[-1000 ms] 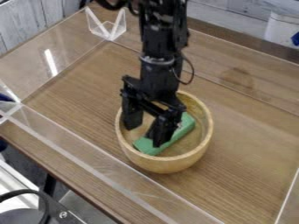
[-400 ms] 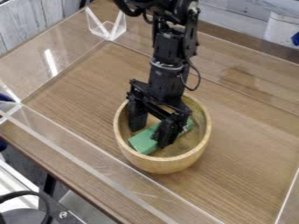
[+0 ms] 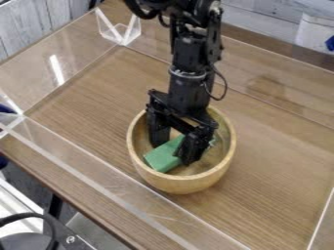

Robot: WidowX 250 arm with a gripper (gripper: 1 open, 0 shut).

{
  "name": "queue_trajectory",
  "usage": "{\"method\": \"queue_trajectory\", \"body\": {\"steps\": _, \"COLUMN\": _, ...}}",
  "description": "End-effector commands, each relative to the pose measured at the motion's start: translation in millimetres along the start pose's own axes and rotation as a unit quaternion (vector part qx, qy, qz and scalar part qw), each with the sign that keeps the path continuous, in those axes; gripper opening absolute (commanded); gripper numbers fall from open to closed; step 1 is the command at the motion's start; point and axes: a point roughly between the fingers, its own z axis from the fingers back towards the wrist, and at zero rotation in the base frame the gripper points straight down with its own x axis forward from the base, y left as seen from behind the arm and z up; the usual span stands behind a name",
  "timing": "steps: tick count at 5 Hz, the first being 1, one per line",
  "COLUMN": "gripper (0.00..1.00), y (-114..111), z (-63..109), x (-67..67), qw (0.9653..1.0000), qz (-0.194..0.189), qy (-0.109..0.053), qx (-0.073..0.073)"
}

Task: Remove the green block from inside the brown bowl and put it on the table

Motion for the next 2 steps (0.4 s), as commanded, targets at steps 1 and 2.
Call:
{"method": "queue_trajectory", "body": {"steps": 1, "gripper": 1.00, "y": -1.2, "z": 14.2, "x": 3.4, "qw": 0.9991, "qz": -0.007, "qy": -0.043, "qx": -0.004}}
{"method": "queue_trajectory", "body": {"steps": 2, "gripper": 1.00, "y": -2.5, "z": 8.4, "x": 0.4, "qw": 0.9988, "qz": -0.002, "qy": -0.049, "qx": -0.004}}
